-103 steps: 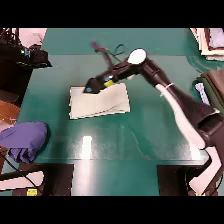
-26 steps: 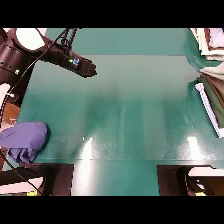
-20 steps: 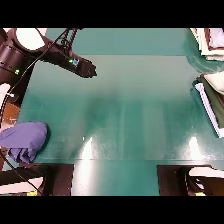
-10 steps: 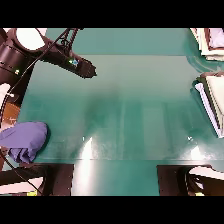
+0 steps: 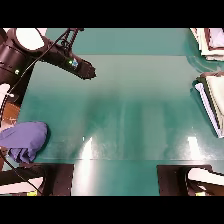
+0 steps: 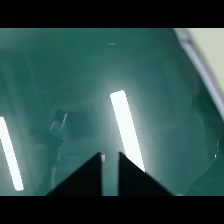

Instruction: Fold the shirts.

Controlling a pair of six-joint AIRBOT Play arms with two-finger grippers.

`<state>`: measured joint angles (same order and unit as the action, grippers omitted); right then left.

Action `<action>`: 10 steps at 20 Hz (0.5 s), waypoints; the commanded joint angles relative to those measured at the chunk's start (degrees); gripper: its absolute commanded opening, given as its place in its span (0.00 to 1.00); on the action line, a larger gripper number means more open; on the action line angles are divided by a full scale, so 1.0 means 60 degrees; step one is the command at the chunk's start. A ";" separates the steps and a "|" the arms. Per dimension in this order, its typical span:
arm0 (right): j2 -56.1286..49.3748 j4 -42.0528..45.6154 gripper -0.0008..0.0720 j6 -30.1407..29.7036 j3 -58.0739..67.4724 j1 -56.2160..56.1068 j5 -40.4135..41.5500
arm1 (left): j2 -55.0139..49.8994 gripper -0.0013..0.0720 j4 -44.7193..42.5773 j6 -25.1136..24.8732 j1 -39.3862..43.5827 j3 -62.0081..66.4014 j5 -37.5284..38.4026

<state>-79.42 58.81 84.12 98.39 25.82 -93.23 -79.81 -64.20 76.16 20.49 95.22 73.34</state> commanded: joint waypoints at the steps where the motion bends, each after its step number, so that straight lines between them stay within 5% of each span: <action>1: 0.0007 -0.0087 0.04 -0.0186 0.0521 -0.1931 0.0058 | 0.0007 0.06 0.0011 0.0000 0.0000 0.0011 -0.0164; 10: 0.0007 -0.0055 0.04 -0.0204 0.0583 -0.3617 0.0160 | 0.0007 0.06 0.0015 0.0000 0.0000 0.0011 -0.0153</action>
<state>-79.42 58.54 83.00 101.73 6.04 -92.18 -79.79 -64.12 76.16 20.49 95.22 72.47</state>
